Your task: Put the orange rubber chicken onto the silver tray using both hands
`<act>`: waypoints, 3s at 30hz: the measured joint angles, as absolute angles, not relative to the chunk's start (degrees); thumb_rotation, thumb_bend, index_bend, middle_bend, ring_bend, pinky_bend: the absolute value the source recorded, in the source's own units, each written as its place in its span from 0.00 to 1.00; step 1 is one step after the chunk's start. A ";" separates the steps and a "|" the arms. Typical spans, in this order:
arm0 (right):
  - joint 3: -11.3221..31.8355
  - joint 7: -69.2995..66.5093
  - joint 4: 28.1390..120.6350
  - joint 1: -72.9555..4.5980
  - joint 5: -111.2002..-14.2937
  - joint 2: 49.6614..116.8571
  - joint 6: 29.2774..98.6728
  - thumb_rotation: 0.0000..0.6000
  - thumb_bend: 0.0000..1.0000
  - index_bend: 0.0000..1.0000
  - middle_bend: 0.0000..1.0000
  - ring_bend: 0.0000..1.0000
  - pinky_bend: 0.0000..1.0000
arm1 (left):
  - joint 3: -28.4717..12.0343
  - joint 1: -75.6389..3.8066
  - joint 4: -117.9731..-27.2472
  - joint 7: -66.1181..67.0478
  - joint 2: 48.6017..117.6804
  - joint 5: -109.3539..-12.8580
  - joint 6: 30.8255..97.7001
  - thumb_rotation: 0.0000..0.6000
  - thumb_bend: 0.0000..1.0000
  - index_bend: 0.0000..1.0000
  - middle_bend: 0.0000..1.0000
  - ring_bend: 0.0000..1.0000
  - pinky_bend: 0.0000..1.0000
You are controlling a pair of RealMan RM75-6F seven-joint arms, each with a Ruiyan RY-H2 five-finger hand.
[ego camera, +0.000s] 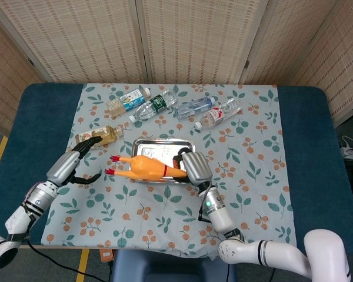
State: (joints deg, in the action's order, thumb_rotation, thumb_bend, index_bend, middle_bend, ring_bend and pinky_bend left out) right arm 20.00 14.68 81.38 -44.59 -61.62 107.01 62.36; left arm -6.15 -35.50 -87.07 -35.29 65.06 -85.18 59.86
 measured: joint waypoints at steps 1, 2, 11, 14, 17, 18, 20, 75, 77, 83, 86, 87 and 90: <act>20.18 14.51 80.82 -44.80 -61.54 107.33 62.25 1.00 0.37 0.97 0.65 0.83 1.00 | -6.26 -35.34 -86.51 -34.73 65.20 -85.05 60.30 1.00 0.31 0.00 0.00 0.00 0.03; 20.29 14.39 80.44 -44.92 -61.49 107.52 62.20 1.00 0.37 0.97 0.65 0.83 1.00 | -6.36 -35.21 -86.00 -34.27 65.30 -84.88 60.68 1.00 0.31 0.00 0.00 0.00 0.03; 21.17 14.30 74.85 -46.47 -60.38 109.86 61.21 1.00 0.37 0.97 0.65 0.83 1.00 | -6.19 -34.51 -84.01 -35.72 64.88 -84.65 60.53 1.00 0.31 0.00 0.00 0.00 0.02; 21.77 14.55 70.87 -47.64 -59.90 111.55 60.69 1.00 0.37 0.97 0.65 0.82 1.00 | -5.84 -34.45 -84.42 -36.54 64.62 -85.55 60.62 1.00 0.31 0.00 0.00 0.00 0.02; 22.69 14.61 65.53 -49.40 -59.13 113.70 59.39 1.00 0.37 0.97 0.65 0.81 1.00 | -5.44 -34.55 -84.96 -36.82 64.30 -86.48 60.56 1.00 0.31 0.00 0.00 0.00 0.02; 22.99 14.58 63.79 -50.03 -58.92 114.41 58.90 1.00 0.37 0.97 0.65 0.80 1.00 | -5.28 -34.59 -85.24 -36.95 64.17 -86.86 60.57 1.00 0.31 0.00 0.00 0.00 0.02; 23.62 14.46 59.68 -51.59 -58.60 116.18 57.82 1.00 0.37 0.97 0.65 0.78 1.00 | -5.05 -34.65 -85.55 -37.05 64.04 -87.43 60.62 1.00 0.31 0.00 0.00 0.00 0.02; 5.68 15.39 97.41 -33.16 -76.86 82.01 66.98 1.00 0.13 0.00 0.00 0.00 0.01 | 2.35 -25.38 -91.46 -21.16 60.22 -91.59 69.92 1.00 0.36 0.00 0.00 0.00 0.01; 1.95 19.04 97.59 -29.11 -80.56 80.54 72.41 1.00 0.13 0.00 0.00 0.00 0.00 | 3.21 -22.79 -90.91 -16.58 60.46 -91.20 72.13 1.00 0.36 0.00 0.00 0.00 0.01; -5.49 23.89 94.71 -18.02 -89.74 78.49 88.58 1.00 0.13 0.00 0.00 0.00 0.00 | 5.16 -11.71 -88.39 -5.80 62.37 -88.65 82.42 1.00 0.37 0.00 0.00 0.00 0.00; -7.50 19.65 90.92 -13.05 -93.39 77.84 95.62 1.00 0.13 0.00 0.00 0.00 0.00 | 5.65 -9.63 -87.54 -4.62 62.91 -90.22 87.67 1.00 0.37 0.00 0.00 0.00 0.00; -7.99 18.20 89.91 -11.82 -94.83 77.49 97.10 1.00 0.13 0.00 0.00 0.00 0.00 | 5.97 -8.89 -87.16 -4.71 63.02 -91.59 89.80 1.00 0.37 0.00 0.00 0.00 0.00; -8.93 14.43 88.31 -9.15 -98.86 76.19 100.62 1.00 0.13 0.00 0.00 0.00 0.00 | 7.06 -7.19 -86.40 -5.01 63.02 -95.12 92.49 1.00 0.37 0.00 0.00 0.00 0.00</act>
State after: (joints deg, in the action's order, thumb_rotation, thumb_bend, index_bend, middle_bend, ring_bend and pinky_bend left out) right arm -8.93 14.43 88.31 -9.15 -98.86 76.19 100.62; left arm 7.06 -7.19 -86.40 -5.01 63.02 -95.12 92.49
